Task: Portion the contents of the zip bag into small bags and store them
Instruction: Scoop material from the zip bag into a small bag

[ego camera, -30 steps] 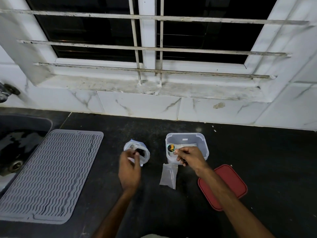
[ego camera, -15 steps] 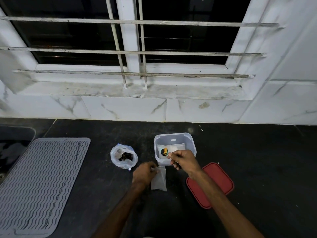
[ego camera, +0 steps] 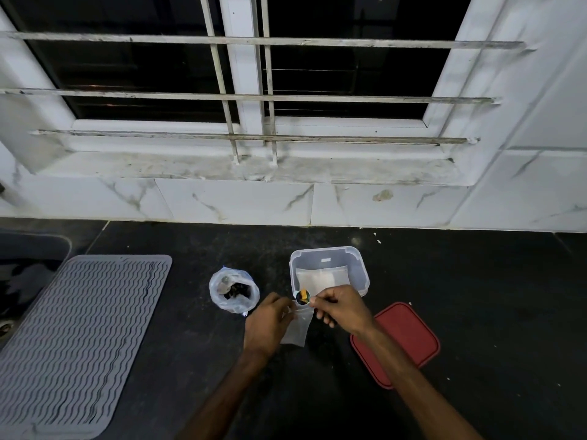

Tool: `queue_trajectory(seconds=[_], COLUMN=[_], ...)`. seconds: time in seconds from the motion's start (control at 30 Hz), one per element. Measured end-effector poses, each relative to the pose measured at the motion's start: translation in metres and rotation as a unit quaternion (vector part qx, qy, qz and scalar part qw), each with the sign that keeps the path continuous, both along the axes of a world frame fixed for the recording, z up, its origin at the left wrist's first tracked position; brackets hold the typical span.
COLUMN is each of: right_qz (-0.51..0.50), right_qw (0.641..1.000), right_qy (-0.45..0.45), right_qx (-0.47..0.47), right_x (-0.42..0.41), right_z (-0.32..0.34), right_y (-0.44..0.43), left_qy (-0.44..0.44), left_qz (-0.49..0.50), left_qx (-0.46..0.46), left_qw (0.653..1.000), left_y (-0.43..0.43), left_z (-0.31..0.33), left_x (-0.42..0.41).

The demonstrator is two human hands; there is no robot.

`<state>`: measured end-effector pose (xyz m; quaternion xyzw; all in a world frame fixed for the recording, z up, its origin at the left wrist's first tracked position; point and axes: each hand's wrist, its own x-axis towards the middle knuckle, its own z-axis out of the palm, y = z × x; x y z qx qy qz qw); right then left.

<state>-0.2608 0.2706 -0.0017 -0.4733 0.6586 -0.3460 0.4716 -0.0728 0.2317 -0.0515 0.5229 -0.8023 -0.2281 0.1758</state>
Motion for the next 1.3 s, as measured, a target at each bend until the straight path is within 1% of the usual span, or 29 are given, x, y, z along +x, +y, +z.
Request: queue_trajectory(seconds=[0.1, 0.2, 0.33, 0.4, 0.47, 0.5, 0.53, 0.63, 0.73, 0.83, 1.07, 1.3], right_qz=[0.005, 0.032, 0.075, 0.084, 0.096, 0.098, 0.097, 0.073, 0.018, -0.028, -0.086, -0.143], right_qw=[1.0, 0.998, 0.99, 0.983, 0.963, 0.956, 0.953, 0.957, 0.966, 0.973, 0.99, 0.986], right_qy=[0.021, 0.045, 0.111, 0.163, 0.248, 0.273, 0.279, 0.263, 0.228, 0.185, 0.048, -0.077], right_qx=[0.013, 0.032, 0.035, 0.008, -0.037, -0.055, -0.067, -0.096, -0.124, -0.133, -0.096, -0.035], right_x=[-0.002, -0.004, -0.005, -0.004, -0.002, -0.001, 0.0, 0.001, 0.001, 0.0, 0.001, -0.002], right_z=[-0.002, -0.003, -0.003, -0.003, -0.005, -0.006, -0.007, -0.008, -0.013, -0.019, -0.019, -0.021], right_y=[0.002, 0.003, 0.003, 0.002, 0.001, 0.0, 0.0, 0.003, 0.009, 0.014, 0.018, 0.017], left_qy=[0.027, 0.035, 0.046, 0.059, 0.065, 0.068, 0.072, 0.085, 0.081, 0.076, 0.082, 0.078], left_qz=[0.0, 0.002, -0.003, 0.0, 0.006, 0.008, 0.009, 0.02, 0.028, 0.038, 0.046, 0.045], left_qx=[0.006, 0.004, 0.004, 0.007, 0.008, 0.007, 0.008, 0.017, 0.019, 0.017, 0.02, 0.042], left_qw=[1.0, 0.999, 0.999, 0.998, 0.998, 0.998, 0.997, 0.996, 0.996, 0.996, 0.995, 0.995], left_y=[0.005, 0.009, 0.01, 0.011, 0.012, 0.013, 0.013, 0.016, 0.016, 0.016, 0.017, 0.015], left_z=[-0.001, -0.004, -0.002, -0.002, -0.002, -0.002, -0.002, -0.003, -0.006, -0.007, -0.007, -0.009], left_x=[0.007, 0.011, 0.008, 0.006, 0.003, 0.002, 0.001, 0.001, 0.002, 0.003, -0.002, -0.008])
